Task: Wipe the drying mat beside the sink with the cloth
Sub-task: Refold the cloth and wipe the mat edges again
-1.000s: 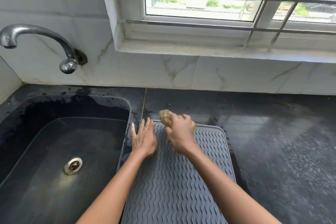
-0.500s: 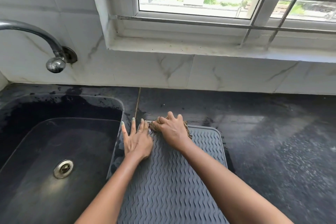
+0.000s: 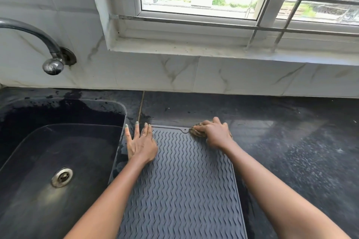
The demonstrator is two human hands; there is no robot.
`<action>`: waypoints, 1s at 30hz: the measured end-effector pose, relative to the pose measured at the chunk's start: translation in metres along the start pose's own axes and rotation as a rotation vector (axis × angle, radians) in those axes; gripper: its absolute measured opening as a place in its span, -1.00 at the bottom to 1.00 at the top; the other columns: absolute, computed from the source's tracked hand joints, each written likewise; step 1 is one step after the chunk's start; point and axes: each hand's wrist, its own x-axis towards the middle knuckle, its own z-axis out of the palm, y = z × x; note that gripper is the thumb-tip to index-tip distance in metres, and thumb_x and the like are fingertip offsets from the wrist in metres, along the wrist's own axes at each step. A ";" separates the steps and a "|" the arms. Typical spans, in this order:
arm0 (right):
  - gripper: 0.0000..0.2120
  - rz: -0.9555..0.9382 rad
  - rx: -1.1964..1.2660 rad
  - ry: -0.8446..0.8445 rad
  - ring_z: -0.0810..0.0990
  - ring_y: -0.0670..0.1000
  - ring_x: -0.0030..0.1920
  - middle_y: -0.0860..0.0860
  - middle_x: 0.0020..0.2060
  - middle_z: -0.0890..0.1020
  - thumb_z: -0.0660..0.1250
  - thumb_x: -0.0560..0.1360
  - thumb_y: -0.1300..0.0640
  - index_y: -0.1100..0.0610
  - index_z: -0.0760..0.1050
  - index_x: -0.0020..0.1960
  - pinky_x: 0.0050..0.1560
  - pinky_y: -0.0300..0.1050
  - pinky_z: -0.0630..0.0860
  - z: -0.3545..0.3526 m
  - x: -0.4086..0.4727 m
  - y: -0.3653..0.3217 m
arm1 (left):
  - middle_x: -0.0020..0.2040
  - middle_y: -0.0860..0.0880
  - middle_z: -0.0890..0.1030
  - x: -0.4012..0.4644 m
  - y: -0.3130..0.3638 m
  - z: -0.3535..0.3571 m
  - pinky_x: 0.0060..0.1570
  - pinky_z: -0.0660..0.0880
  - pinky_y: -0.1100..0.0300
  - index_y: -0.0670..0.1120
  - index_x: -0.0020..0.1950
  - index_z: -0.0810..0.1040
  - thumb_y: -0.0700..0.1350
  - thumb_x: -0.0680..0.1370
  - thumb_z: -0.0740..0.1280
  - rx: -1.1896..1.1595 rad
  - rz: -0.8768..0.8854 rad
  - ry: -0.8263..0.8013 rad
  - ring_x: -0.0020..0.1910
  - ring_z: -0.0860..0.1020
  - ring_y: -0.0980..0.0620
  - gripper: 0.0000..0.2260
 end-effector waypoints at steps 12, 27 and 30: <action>-0.54 -0.113 -0.048 0.124 0.35 0.15 0.18 -0.08 0.31 0.46 0.13 0.55 0.19 -0.20 0.33 0.37 -0.04 0.05 0.34 0.013 -0.008 -0.014 | 0.58 -0.01 -0.07 -0.011 0.081 0.004 0.36 -0.47 -0.06 -0.10 0.56 -0.14 0.06 0.63 -0.10 -0.152 0.326 0.054 0.56 -0.09 0.06 -0.46; -0.53 0.155 -0.049 0.050 0.30 0.14 0.22 -0.01 0.26 0.48 0.18 0.49 0.28 -0.09 0.42 0.31 0.05 0.14 0.36 -0.009 -0.036 0.047 | 0.58 -0.05 -0.06 -0.024 0.119 -0.016 0.35 -0.52 -0.07 -0.08 0.56 -0.16 0.02 0.62 -0.09 -0.126 0.544 0.049 0.56 -0.08 0.02 -0.46; -0.53 0.154 -0.043 -0.033 0.28 0.19 0.26 0.03 0.31 0.40 0.12 0.55 0.22 -0.08 0.28 0.41 0.11 0.20 0.38 0.002 -0.050 0.038 | 0.58 -0.03 -0.05 -0.030 0.143 -0.013 0.40 -0.46 -0.10 -0.09 0.56 -0.14 0.02 0.62 -0.10 -0.109 0.583 -0.002 0.56 -0.07 0.06 -0.48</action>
